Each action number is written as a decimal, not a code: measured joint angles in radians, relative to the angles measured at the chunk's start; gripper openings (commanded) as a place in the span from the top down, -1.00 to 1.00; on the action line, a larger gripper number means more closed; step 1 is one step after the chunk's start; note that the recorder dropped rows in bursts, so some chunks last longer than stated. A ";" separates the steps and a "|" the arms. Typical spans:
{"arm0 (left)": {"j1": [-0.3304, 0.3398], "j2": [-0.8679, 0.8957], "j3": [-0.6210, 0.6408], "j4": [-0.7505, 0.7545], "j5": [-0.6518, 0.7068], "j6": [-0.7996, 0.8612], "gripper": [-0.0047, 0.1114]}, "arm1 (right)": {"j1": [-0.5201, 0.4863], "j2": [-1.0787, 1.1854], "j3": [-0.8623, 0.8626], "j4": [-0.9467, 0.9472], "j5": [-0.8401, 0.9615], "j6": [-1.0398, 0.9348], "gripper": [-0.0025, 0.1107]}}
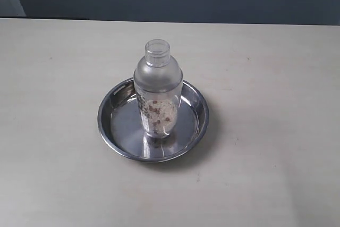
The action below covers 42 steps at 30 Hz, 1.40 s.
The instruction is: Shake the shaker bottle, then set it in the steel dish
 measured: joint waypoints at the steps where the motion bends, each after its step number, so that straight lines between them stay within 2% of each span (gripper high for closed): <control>1: 0.000 -0.045 0.000 0.000 0.048 0.000 0.91 | 0.000 0.000 0.000 0.000 0.000 0.000 0.97; 7: 0.000 -0.182 0.000 0.003 0.245 0.000 0.91 | 0.000 0.000 0.000 0.000 0.000 0.000 0.97; 13: 0.000 -0.184 0.007 0.021 0.303 0.000 0.91 | 0.000 0.000 0.000 0.000 0.000 0.000 0.97; 16: 0.013 -0.189 0.041 0.036 0.262 0.000 0.91 | 0.000 0.000 0.000 0.000 0.000 0.000 0.97; 19: 0.060 -0.189 0.094 0.017 0.165 0.000 0.91 | 0.000 0.000 0.000 0.000 0.000 0.000 0.97; 24: 0.145 -0.189 0.200 -0.084 -0.005 0.006 0.91 | 0.000 0.000 0.000 0.000 0.000 0.000 0.97; 27: 0.184 -0.189 0.263 -0.174 -0.069 0.079 0.91 | 0.000 0.000 0.000 0.000 0.000 0.000 0.97; 32: 0.218 -0.189 0.332 -0.280 -0.106 0.210 0.91 | 0.000 0.000 0.000 0.000 0.000 0.000 0.97; 42: 0.226 -0.189 0.349 -0.278 -0.071 0.257 0.91 | 0.000 0.000 0.000 0.000 0.000 0.000 0.97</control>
